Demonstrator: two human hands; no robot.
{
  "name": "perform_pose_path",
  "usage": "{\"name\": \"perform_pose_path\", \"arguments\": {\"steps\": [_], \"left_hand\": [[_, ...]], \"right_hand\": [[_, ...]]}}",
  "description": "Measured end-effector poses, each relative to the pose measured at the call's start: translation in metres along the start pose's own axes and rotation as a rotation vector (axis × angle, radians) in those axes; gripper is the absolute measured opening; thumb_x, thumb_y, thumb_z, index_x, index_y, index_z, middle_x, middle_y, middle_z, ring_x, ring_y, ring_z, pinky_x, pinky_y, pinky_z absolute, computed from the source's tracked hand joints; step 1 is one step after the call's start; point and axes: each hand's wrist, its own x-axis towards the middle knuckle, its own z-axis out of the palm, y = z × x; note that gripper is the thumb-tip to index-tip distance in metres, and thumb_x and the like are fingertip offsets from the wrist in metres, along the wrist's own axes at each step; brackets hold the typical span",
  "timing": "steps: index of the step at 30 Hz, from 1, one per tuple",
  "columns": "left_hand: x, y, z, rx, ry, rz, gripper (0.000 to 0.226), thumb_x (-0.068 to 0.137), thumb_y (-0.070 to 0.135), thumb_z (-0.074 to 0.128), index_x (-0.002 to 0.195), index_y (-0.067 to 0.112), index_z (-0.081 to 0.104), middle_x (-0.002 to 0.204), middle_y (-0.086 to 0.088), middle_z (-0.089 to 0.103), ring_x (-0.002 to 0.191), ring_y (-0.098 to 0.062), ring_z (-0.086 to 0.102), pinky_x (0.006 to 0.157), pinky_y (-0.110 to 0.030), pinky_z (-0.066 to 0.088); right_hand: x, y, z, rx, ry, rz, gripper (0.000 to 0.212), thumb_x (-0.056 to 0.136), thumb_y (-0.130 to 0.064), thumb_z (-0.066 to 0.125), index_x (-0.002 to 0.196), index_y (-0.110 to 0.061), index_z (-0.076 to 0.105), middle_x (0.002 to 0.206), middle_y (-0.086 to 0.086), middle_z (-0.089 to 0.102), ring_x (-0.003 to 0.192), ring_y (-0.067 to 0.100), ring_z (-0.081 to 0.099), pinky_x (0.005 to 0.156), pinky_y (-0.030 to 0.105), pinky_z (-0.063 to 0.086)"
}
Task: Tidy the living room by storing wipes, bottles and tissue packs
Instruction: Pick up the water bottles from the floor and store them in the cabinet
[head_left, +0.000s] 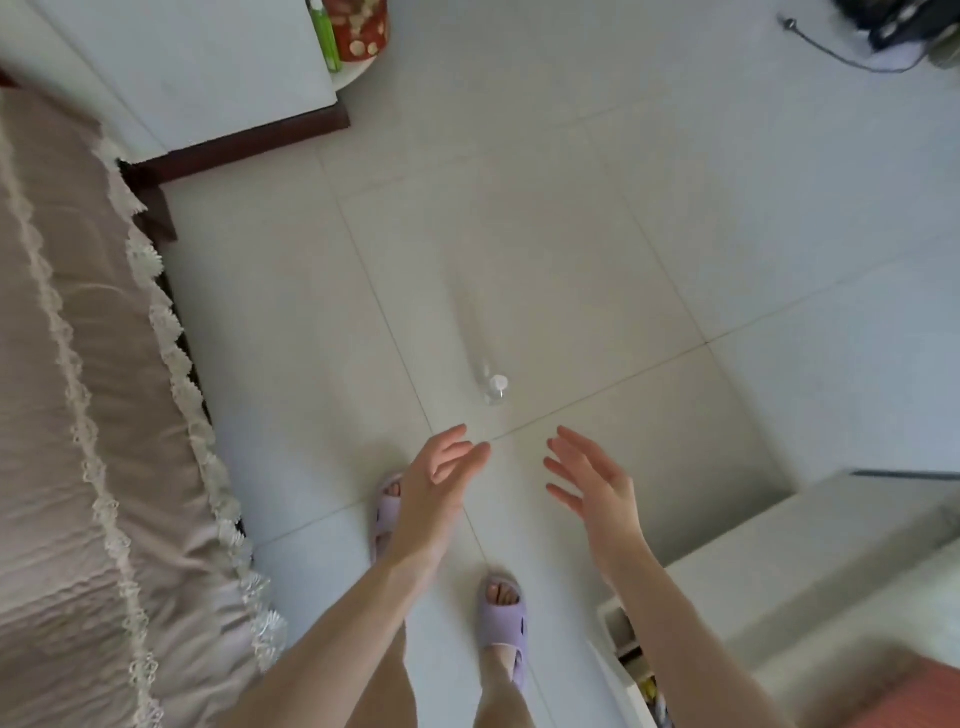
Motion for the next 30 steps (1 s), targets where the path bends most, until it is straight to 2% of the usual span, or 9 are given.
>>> {"name": "perform_pose_path", "arguments": {"steps": [3,5,8,12,16,20,24,27,30], "left_hand": [[0.066,0.006,-0.014,0.067,-0.04,-0.006,0.037,0.086,0.025,0.069,0.122,0.019,0.061,0.116,0.001,0.065,0.101,-0.004,0.061,0.081,-0.017,0.045],[0.114,0.004,-0.023,0.122,-0.076,-0.027,0.038,0.086,0.027,0.069,0.122,0.02,0.061,0.115,0.002,0.065,0.103,-0.006,0.061,0.078,-0.016,0.046],[0.178,-0.006,-0.03,0.192,-0.125,-0.053,0.038,0.087,0.026,0.068,0.124,0.019,0.06,0.118,-0.002,0.065,0.107,-0.007,0.06,0.082,-0.016,0.046],[0.242,-0.033,-0.03,0.263,-0.165,-0.095,0.039,0.087,0.028,0.068,0.124,0.02,0.059,0.121,-0.002,0.063,0.108,-0.005,0.06,0.091,-0.023,0.046],[0.304,-0.071,-0.021,0.335,-0.214,-0.128,0.038,0.087,0.031,0.068,0.123,0.024,0.058,0.122,0.0,0.062,0.11,-0.009,0.059,0.092,-0.025,0.045],[0.365,-0.118,-0.004,0.381,-0.276,-0.162,0.035,0.088,0.033,0.067,0.121,0.028,0.057,0.125,0.0,0.06,0.114,-0.012,0.058,0.103,-0.034,0.044],[0.412,-0.16,0.015,0.415,-0.35,-0.179,0.04,0.088,0.037,0.066,0.126,0.029,0.055,0.129,0.0,0.058,0.12,-0.014,0.055,0.107,-0.04,0.042],[0.438,-0.184,0.027,0.42,-0.386,-0.187,0.05,0.086,0.04,0.068,0.132,0.028,0.052,0.135,0.0,0.054,0.123,-0.012,0.052,0.107,-0.04,0.042],[0.46,-0.207,0.037,0.411,-0.412,-0.185,0.056,0.084,0.045,0.069,0.135,0.03,0.051,0.138,0.004,0.051,0.123,-0.008,0.05,0.104,-0.038,0.043]], "right_hand": [[0.05,0.004,0.028,0.023,0.058,0.025,0.019,0.087,-0.022,0.065,0.104,-0.031,0.065,0.108,-0.006,0.069,0.103,0.013,0.066,0.091,0.038,0.053],[0.087,0.014,0.047,0.039,0.084,0.054,0.021,0.087,-0.023,0.066,0.107,-0.029,0.064,0.106,-0.007,0.069,0.104,0.014,0.065,0.092,0.038,0.053],[0.138,0.035,0.067,0.073,0.13,0.087,0.023,0.086,-0.024,0.068,0.108,-0.03,0.064,0.105,-0.009,0.069,0.107,0.013,0.064,0.093,0.038,0.053],[0.192,0.071,0.077,0.095,0.18,0.131,0.025,0.084,-0.027,0.069,0.109,-0.031,0.063,0.115,-0.003,0.067,0.11,0.015,0.062,0.094,0.039,0.052],[0.245,0.119,0.077,0.103,0.223,0.176,0.039,0.084,-0.028,0.07,0.121,-0.025,0.061,0.118,0.0,0.066,0.11,0.016,0.062,0.095,0.039,0.051],[0.302,0.17,0.067,0.134,0.243,0.197,0.052,0.083,-0.028,0.071,0.133,-0.022,0.055,0.128,0.002,0.061,0.111,0.013,0.061,0.098,0.042,0.049],[0.348,0.21,0.052,0.142,0.228,0.164,0.055,0.082,-0.031,0.072,0.133,-0.027,0.053,0.133,0.0,0.058,0.114,0.011,0.059,0.1,0.043,0.049],[0.374,0.23,0.046,0.132,0.187,0.143,0.055,0.079,-0.035,0.073,0.13,-0.033,0.054,0.134,-0.003,0.056,0.105,0.001,0.061,0.097,0.039,0.05],[0.395,0.246,0.042,0.158,0.137,0.131,0.061,0.066,-0.046,0.075,0.124,-0.04,0.055,0.136,-0.004,0.053,0.111,0.003,0.059,0.097,0.039,0.05]]}}
